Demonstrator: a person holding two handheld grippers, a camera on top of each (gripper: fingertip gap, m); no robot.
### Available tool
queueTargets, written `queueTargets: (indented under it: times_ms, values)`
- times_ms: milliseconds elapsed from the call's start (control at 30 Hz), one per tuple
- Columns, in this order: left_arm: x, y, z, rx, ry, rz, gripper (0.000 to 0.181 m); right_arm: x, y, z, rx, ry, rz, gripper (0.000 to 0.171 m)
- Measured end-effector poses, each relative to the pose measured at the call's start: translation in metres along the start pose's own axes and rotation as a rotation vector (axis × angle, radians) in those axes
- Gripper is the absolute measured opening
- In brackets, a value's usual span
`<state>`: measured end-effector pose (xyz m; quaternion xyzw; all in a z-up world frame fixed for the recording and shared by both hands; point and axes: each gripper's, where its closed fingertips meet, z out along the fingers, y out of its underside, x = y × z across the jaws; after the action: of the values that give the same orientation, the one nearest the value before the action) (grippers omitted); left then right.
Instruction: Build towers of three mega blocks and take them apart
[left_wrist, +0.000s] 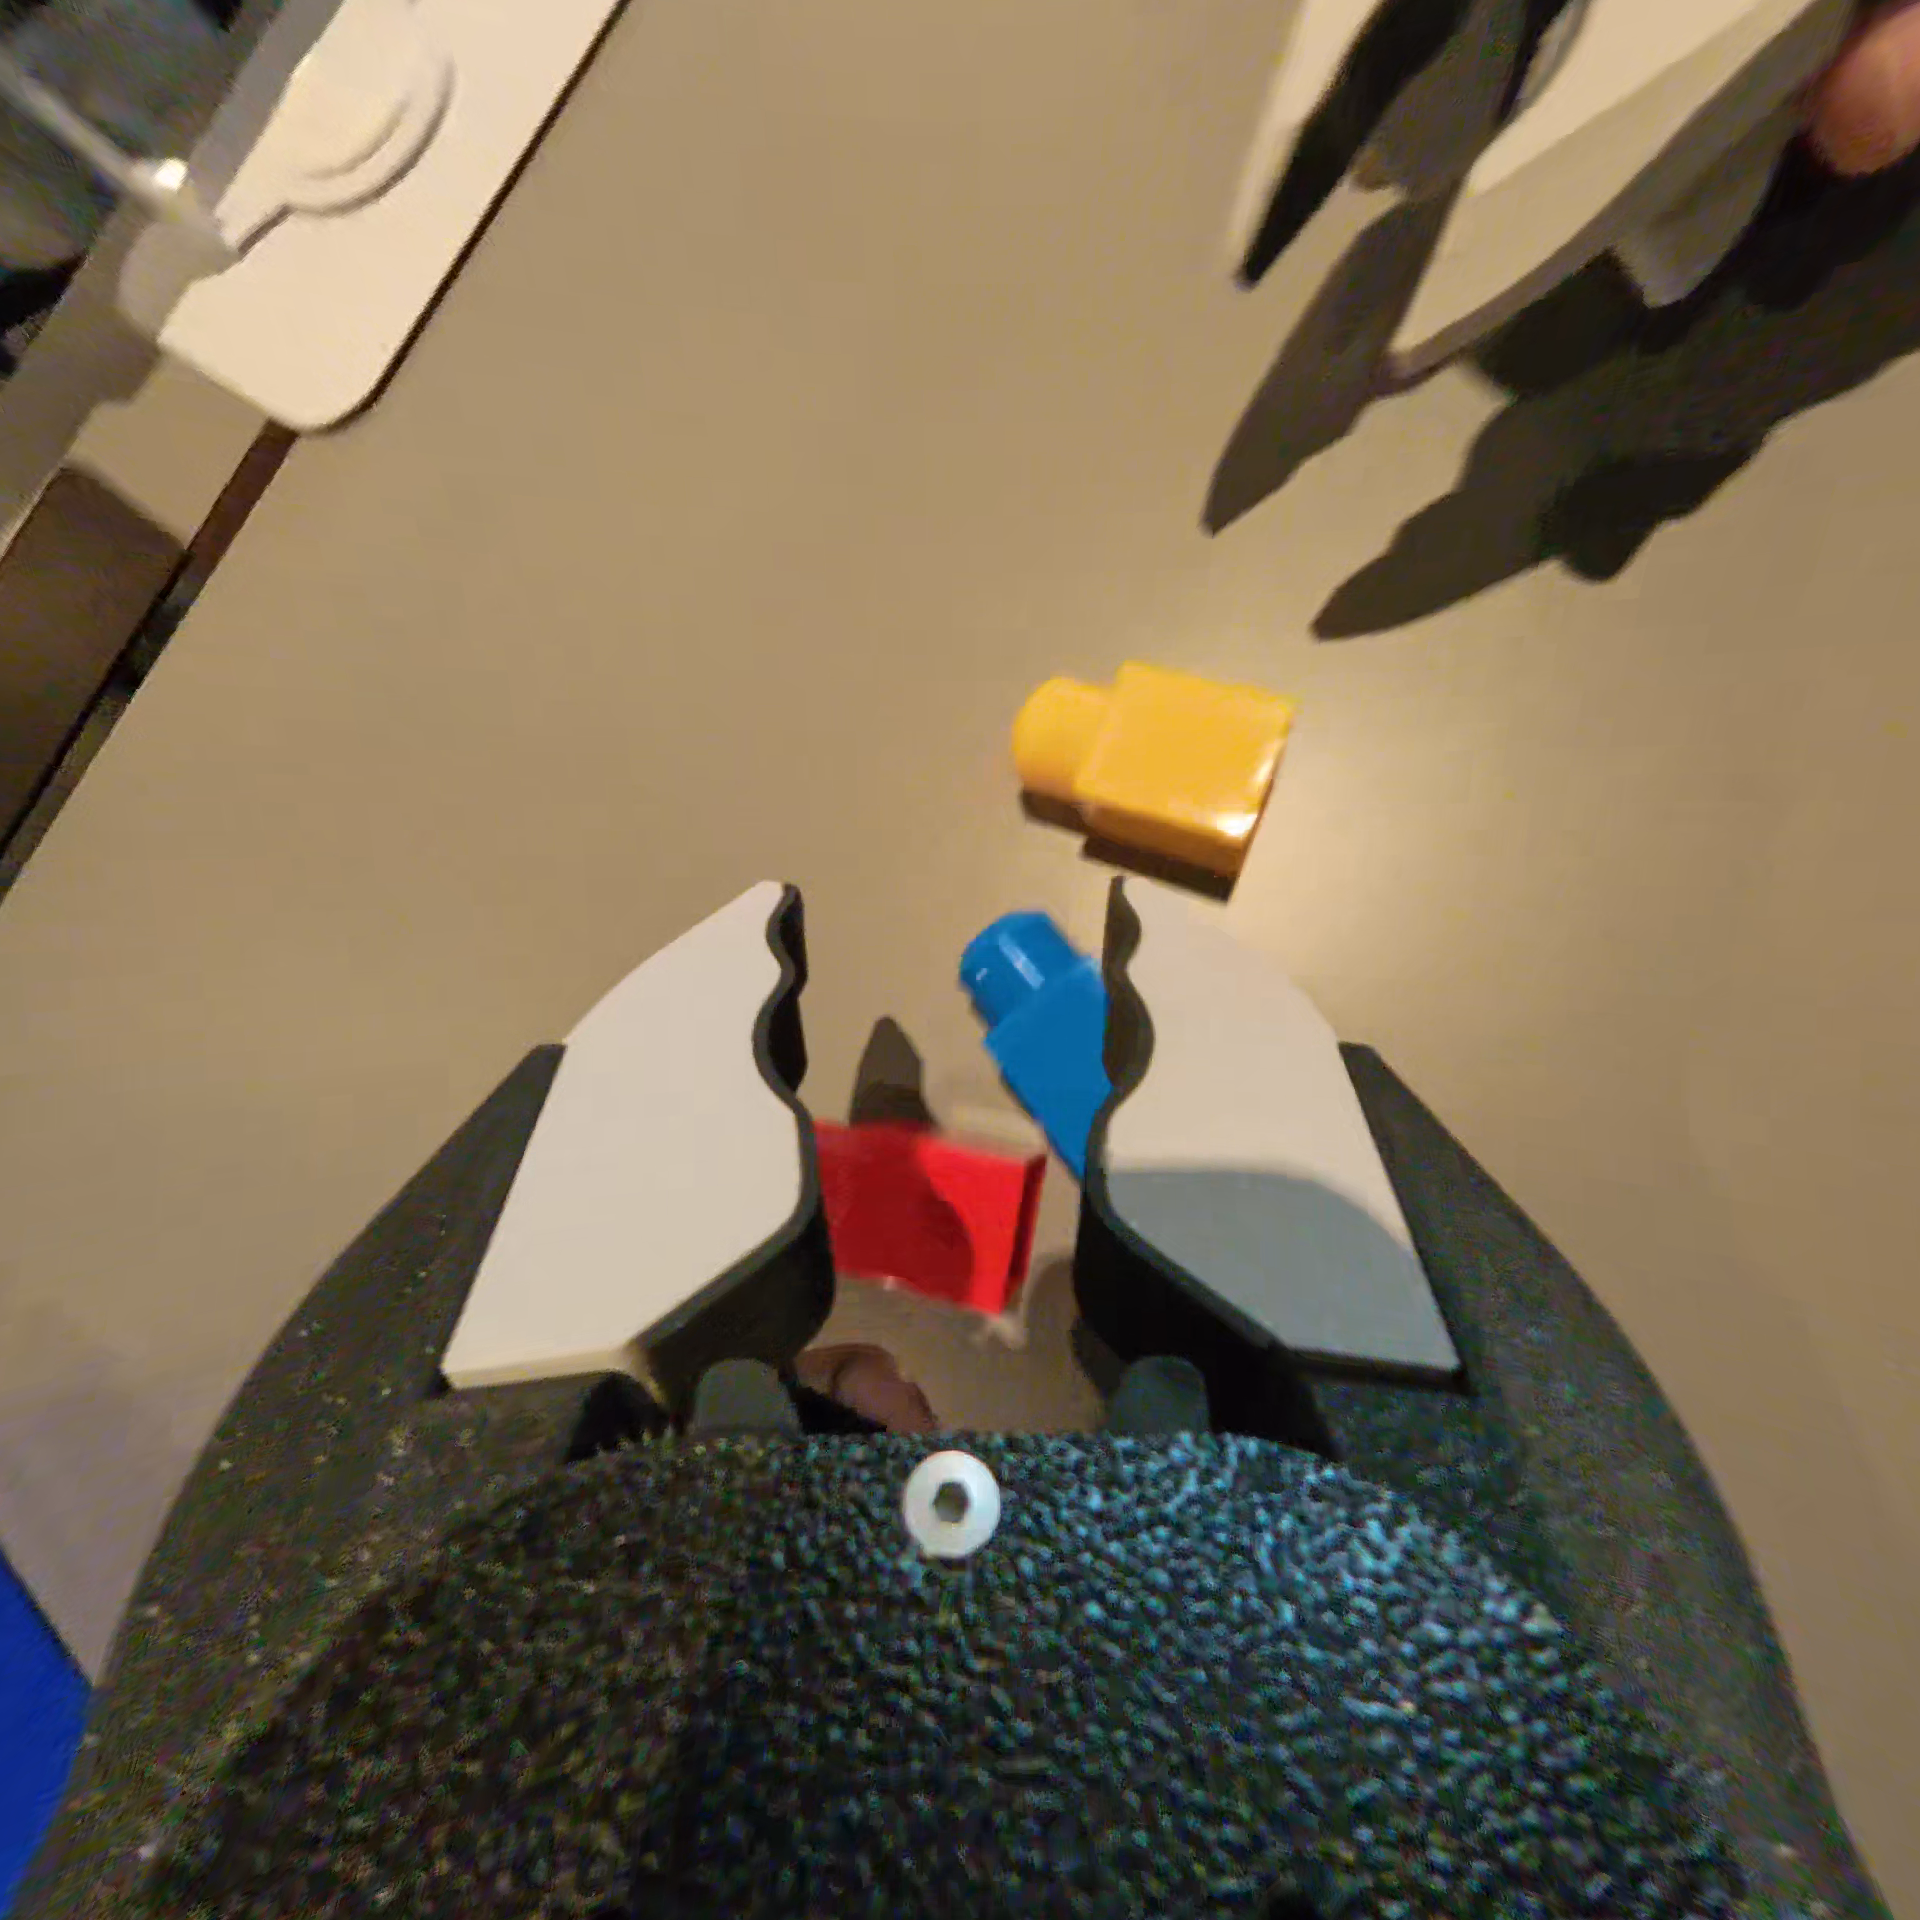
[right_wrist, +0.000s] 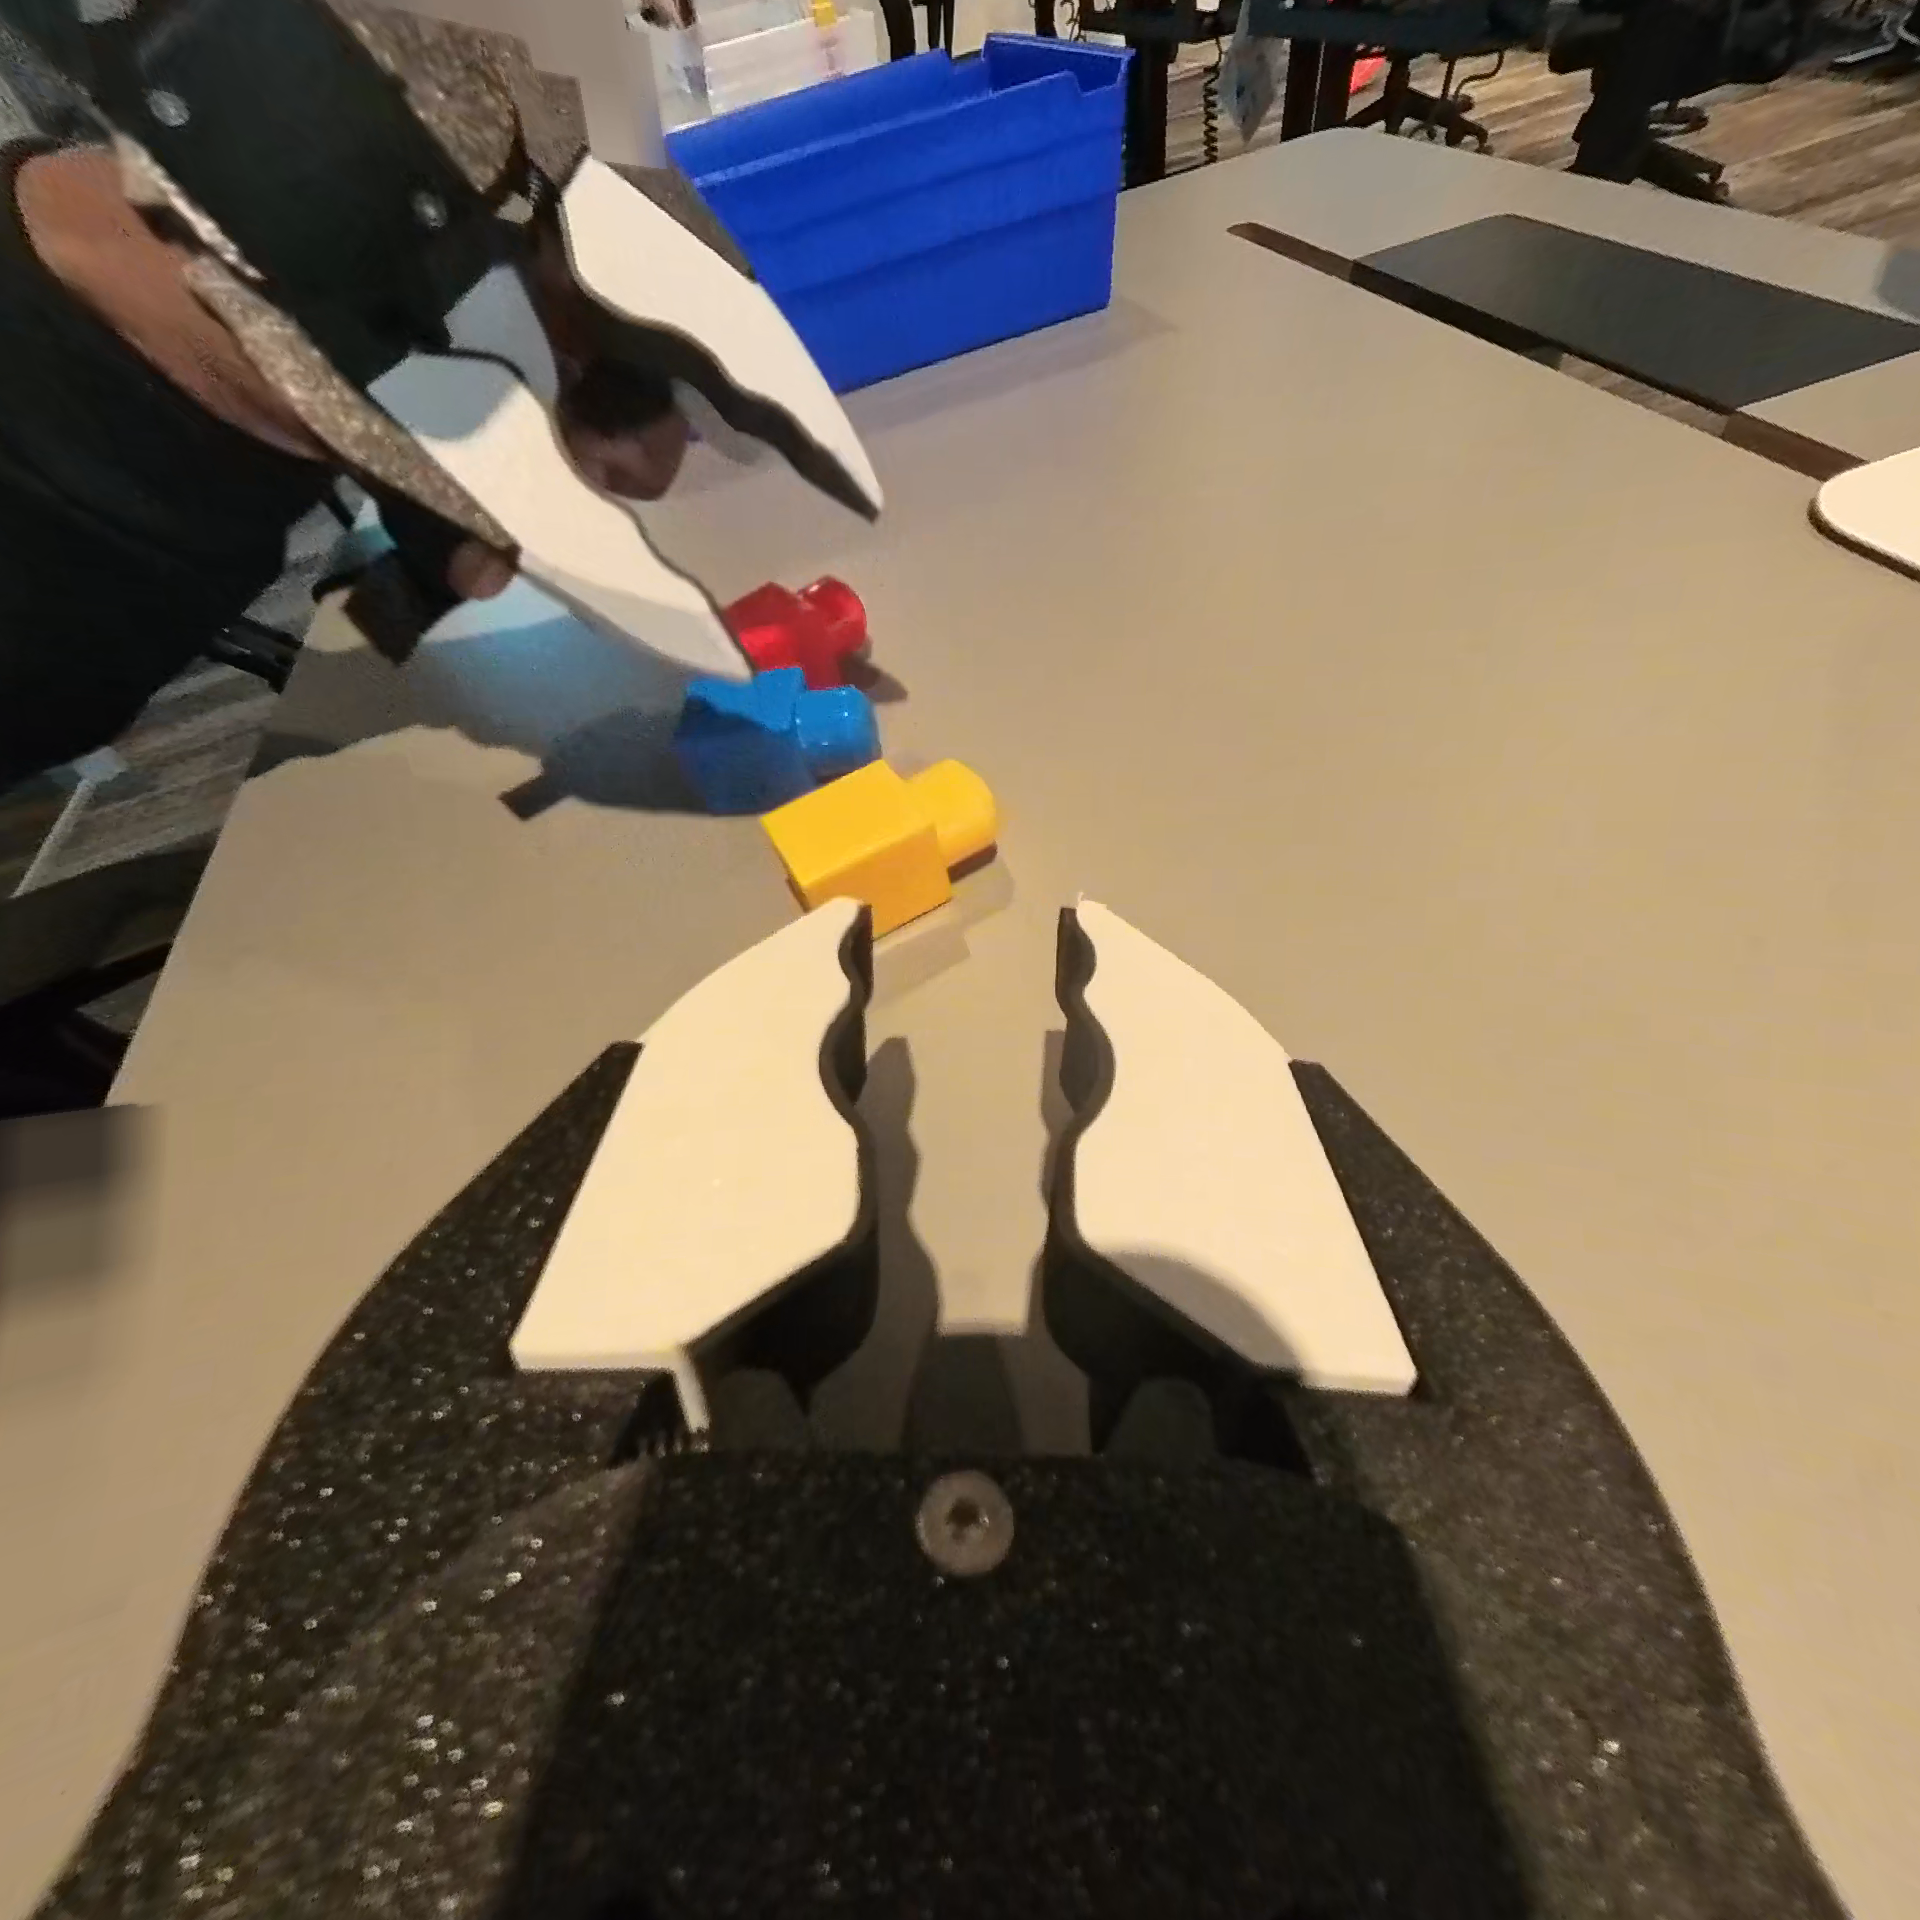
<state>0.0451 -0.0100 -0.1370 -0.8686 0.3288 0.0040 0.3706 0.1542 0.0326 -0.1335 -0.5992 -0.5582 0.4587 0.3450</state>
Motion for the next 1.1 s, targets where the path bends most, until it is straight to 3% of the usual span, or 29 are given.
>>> queueTargets:
  times_ms: [33, 267, 767, 967, 1100]
  values:
    - [-0.006, 0.009, -0.004, -0.01, -0.018, -0.031, 0.054, 0.0, 0.001, 0.0, -0.004, 0.001, -0.004, 0.034]
    - [0.005, 0.048, -0.01, -0.087, 0.017, -0.092, 0.052, -0.002, 0.004, 0.003, -0.034, 0.01, -0.035, 0.034]
    - [0.026, 0.021, 0.007, -0.149, 0.052, -0.088, 0.048, -0.007, 0.011, 0.007, -0.088, 0.037, -0.108, 0.034]
    - [0.007, 0.018, -0.004, -0.092, -0.011, -0.15, 0.049, -0.009, 0.013, 0.009, -0.108, 0.045, -0.136, 0.034]
    - [-0.024, 0.044, -0.015, -0.117, -0.119, -0.208, 0.05, -0.009, 0.014, 0.01, -0.115, 0.049, -0.145, 0.034]
